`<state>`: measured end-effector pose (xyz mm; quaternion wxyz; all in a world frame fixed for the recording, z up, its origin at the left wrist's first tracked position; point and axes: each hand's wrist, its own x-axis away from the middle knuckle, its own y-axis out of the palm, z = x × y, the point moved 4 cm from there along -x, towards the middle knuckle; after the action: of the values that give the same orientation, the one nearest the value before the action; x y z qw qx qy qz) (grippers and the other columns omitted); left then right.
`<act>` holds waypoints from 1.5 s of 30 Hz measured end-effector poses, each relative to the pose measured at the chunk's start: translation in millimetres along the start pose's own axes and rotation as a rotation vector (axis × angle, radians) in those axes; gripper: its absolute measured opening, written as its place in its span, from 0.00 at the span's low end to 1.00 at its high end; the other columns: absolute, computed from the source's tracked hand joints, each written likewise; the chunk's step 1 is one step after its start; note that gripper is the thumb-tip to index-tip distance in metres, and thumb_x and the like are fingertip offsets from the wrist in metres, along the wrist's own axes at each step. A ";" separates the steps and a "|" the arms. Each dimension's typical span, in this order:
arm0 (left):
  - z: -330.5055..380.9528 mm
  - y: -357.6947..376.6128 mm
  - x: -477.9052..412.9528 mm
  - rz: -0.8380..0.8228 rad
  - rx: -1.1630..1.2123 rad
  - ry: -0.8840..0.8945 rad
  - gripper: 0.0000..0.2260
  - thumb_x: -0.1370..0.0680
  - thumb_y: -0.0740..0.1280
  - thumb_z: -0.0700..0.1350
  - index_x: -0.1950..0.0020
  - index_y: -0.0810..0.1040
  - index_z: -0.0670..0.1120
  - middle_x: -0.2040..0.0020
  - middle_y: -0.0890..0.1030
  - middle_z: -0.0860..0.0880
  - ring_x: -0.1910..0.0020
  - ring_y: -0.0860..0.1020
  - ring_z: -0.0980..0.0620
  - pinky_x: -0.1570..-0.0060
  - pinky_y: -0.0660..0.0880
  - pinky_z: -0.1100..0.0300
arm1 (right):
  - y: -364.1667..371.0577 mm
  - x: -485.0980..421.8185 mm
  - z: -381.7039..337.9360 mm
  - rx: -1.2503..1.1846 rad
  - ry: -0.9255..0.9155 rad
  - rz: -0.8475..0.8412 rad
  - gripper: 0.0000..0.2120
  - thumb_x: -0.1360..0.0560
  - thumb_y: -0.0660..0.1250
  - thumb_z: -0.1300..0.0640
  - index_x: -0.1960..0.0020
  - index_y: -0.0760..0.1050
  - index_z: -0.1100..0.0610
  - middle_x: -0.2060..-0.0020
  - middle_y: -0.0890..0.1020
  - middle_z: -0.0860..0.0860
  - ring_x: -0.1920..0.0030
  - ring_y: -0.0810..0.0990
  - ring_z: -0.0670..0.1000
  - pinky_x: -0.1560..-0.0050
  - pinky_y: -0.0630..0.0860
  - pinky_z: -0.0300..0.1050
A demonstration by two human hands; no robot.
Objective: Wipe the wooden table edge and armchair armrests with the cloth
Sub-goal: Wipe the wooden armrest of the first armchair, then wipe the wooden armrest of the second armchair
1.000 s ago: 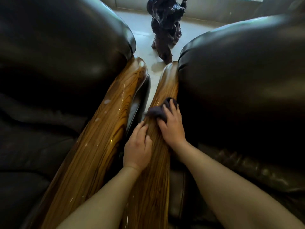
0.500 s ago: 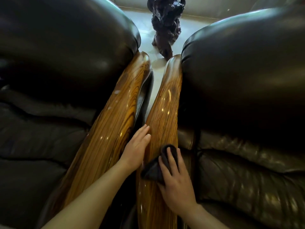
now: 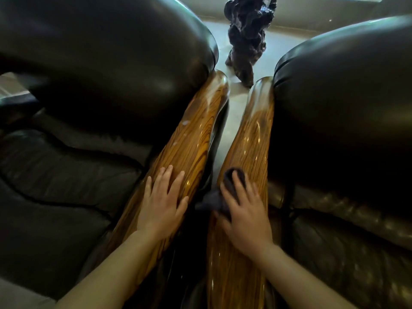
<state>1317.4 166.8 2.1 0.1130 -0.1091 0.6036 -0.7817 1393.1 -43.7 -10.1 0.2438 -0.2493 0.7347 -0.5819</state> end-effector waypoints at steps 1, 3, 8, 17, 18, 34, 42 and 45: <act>-0.9 2.4 -0.4 0.014 0.004 0.001 0.29 0.20 0.52 0.60 0.21 0.48 0.55 0.19 0.48 0.48 0.21 0.40 0.51 0.24 0.43 0.42 | 5.0 15.8 -3.3 0.018 -0.073 -0.009 0.34 0.22 0.56 0.36 0.20 0.55 0.46 0.18 0.48 0.51 0.19 0.44 0.57 0.21 0.43 0.56; -2.9 4.3 -2.7 0.040 0.019 0.000 0.28 0.20 0.51 0.61 0.21 0.50 0.56 0.20 0.51 0.48 0.21 0.42 0.51 0.24 0.44 0.40 | 5.7 25.3 0.2 0.051 -0.182 0.002 0.34 0.22 0.57 0.36 0.20 0.56 0.47 0.18 0.48 0.50 0.19 0.46 0.57 0.22 0.41 0.54; -19.3 1.8 -18.1 0.084 0.077 -0.046 0.24 0.20 0.47 0.64 0.24 0.50 0.66 0.20 0.47 0.49 0.22 0.39 0.51 0.26 0.41 0.37 | -17.4 -52.8 30.9 0.033 -0.074 0.032 0.33 0.22 0.55 0.36 0.21 0.57 0.47 0.19 0.51 0.51 0.19 0.44 0.55 0.21 0.42 0.53; -28.3 0.3 -18.0 0.168 0.218 -0.109 0.29 0.23 0.54 0.66 0.24 0.58 0.57 0.21 0.55 0.52 0.22 0.47 0.55 0.25 0.52 0.42 | -20.8 -44.6 -7.9 -0.115 -0.177 0.038 0.27 0.28 0.67 0.47 0.30 0.73 0.52 0.25 0.69 0.52 0.20 0.54 0.54 0.22 0.51 0.58; -28.8 0.5 -18.2 0.176 0.233 -0.121 0.30 0.23 0.56 0.66 0.24 0.58 0.55 0.21 0.56 0.52 0.22 0.48 0.55 0.25 0.53 0.43 | -17.1 -41.5 -11.1 -0.162 -0.229 0.014 0.25 0.28 0.67 0.48 0.32 0.74 0.52 0.28 0.72 0.50 0.21 0.56 0.51 0.21 0.50 0.56; -42.5 -2.9 -10.7 0.245 0.574 -0.235 0.39 0.33 0.61 0.56 0.22 0.53 0.55 0.23 0.62 0.49 0.26 0.60 0.53 0.28 0.62 0.50 | 8.6 -110.9 -96.8 -0.107 -0.407 0.001 0.25 0.24 0.61 0.41 0.28 0.68 0.45 0.22 0.64 0.46 0.19 0.48 0.53 0.22 0.47 0.63; -59.1 -7.0 -21.5 0.204 0.789 -0.229 0.32 0.27 0.57 0.61 0.24 0.59 0.56 0.28 0.64 0.57 0.32 0.63 0.61 0.37 0.63 0.63 | -5.8 -168.4 -93.4 -0.072 -0.218 0.032 0.24 0.22 0.61 0.44 0.28 0.71 0.50 0.24 0.67 0.50 0.20 0.54 0.54 0.21 0.47 0.56; -63.5 -10.1 -34.6 0.172 0.625 -0.161 0.25 0.25 0.54 0.60 0.28 0.61 0.57 0.31 0.67 0.56 0.37 0.71 0.55 0.45 0.67 0.61 | 2.5 -146.3 -101.2 -0.101 -0.288 0.011 0.25 0.22 0.60 0.43 0.28 0.70 0.49 0.23 0.66 0.49 0.19 0.51 0.52 0.22 0.50 0.58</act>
<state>1330.4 238.3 -5.1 0.2538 -0.0791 0.3308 -0.9055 1438.0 126.1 18.0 0.3373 -0.3380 0.7217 -0.5011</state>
